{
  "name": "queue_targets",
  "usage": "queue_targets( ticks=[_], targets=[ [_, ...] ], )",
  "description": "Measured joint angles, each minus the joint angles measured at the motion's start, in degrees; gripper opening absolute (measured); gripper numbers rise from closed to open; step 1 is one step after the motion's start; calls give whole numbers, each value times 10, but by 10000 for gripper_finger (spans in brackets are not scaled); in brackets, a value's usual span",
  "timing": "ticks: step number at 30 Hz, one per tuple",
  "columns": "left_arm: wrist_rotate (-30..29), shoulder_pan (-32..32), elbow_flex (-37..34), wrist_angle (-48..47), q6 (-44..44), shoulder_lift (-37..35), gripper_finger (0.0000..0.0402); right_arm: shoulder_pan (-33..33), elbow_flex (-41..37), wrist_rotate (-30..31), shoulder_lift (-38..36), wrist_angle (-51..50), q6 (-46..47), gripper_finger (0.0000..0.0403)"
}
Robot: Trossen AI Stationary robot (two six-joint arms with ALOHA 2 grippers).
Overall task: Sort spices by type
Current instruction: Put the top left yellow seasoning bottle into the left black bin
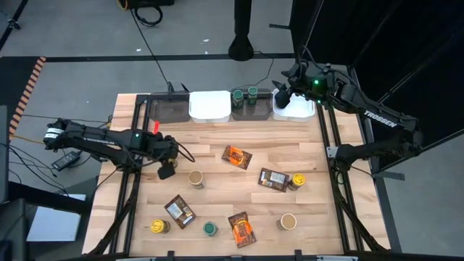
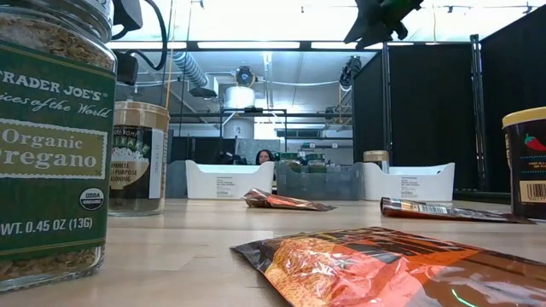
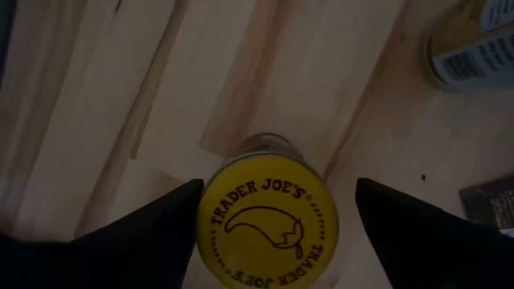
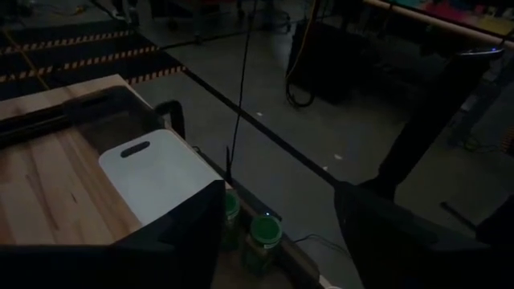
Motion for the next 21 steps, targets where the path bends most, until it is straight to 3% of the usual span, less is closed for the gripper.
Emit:
queue_targets(
  ticks=[9,21],
  targets=[
    [14,0,1,-5,14,0,217,0,0,0,0,-1,3,227],
    [10,1,6,-8,-19,1,222,0,0,0,0,-1,16,211]
  ],
)
